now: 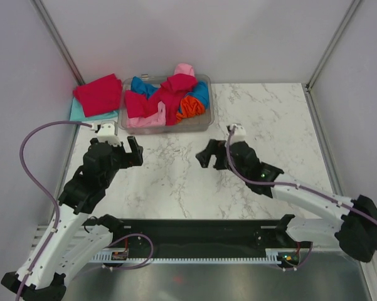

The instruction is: Fold and stack the t-shirts

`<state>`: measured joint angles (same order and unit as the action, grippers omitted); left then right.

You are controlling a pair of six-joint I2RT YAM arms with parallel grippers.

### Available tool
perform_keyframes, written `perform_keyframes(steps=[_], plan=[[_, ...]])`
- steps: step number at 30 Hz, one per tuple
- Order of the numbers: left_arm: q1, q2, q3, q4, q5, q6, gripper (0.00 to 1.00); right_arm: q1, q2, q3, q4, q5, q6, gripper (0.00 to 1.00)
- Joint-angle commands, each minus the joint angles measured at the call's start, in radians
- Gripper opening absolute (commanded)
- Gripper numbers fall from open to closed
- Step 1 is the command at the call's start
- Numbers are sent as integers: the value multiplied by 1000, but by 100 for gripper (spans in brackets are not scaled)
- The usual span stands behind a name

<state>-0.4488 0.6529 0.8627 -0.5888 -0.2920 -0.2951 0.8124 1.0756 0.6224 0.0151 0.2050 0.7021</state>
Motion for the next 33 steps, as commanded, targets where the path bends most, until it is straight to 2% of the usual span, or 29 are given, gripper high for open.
perform_keyframes(steps=[1, 7, 13, 21, 28, 33], plan=[[9, -13, 2, 9, -98, -16, 100, 91, 242, 341, -7, 65, -93, 98], [9, -44, -11, 7, -119, -19, 100, 117, 689, 774, -173, 109, -17, 98], [9, -53, -11, 6, -128, -19, 100, 116, 958, 1020, -194, 62, 11, 98], [7, -45, -11, 9, -99, -21, 99, 38, 1173, 1270, -247, 80, -76, 98], [9, -32, -8, 14, -95, -18, 99, -73, 1478, 1696, -388, -18, -164, 98], [9, -22, -10, 15, -96, -15, 99, -94, 1497, 1711, -377, -56, -213, 98]])
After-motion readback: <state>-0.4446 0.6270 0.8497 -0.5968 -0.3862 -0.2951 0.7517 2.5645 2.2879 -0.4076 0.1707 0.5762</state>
